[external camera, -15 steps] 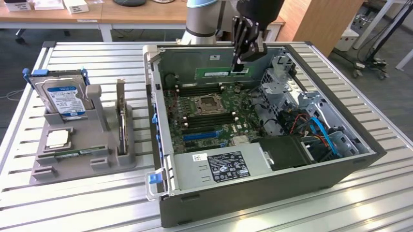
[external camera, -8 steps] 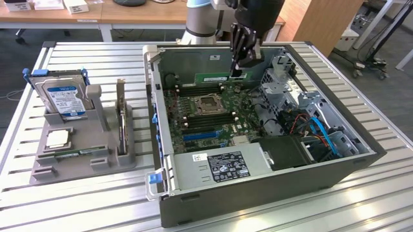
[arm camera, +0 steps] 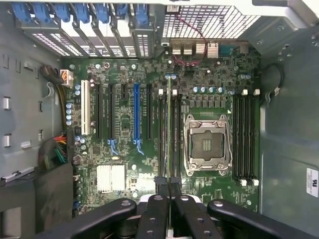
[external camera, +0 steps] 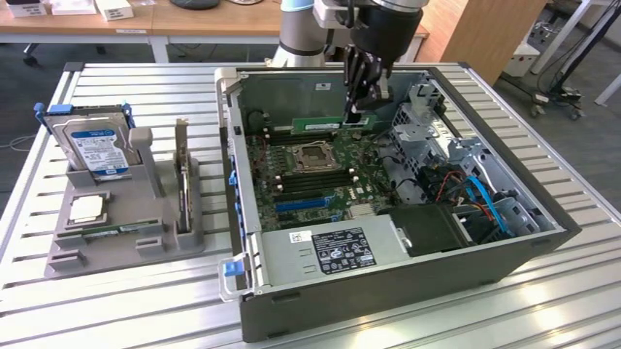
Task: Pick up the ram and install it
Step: 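Pick up the ram and move it above insertion slot, then insert the ram into the slot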
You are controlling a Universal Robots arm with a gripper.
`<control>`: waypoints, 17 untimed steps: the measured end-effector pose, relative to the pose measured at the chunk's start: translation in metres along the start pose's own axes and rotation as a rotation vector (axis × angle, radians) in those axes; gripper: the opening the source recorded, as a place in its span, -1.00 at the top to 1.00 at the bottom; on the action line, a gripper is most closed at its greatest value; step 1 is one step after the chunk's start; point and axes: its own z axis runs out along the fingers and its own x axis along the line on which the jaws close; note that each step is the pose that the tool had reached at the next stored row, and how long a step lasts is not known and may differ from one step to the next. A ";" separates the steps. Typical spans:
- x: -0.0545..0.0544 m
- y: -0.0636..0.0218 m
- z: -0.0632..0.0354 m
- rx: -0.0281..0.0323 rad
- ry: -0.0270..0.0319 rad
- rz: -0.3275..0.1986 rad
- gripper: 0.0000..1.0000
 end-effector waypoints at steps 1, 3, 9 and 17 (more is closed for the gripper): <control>0.000 -0.0001 0.0018 0.0000 0.0001 0.000 0.76; 0.000 -0.0002 0.0053 0.0000 0.0001 0.000 0.76; 0.000 -0.0002 0.0057 0.0000 0.0001 0.000 0.76; 0.000 -0.0003 0.0066 0.0001 -0.0003 0.000 0.76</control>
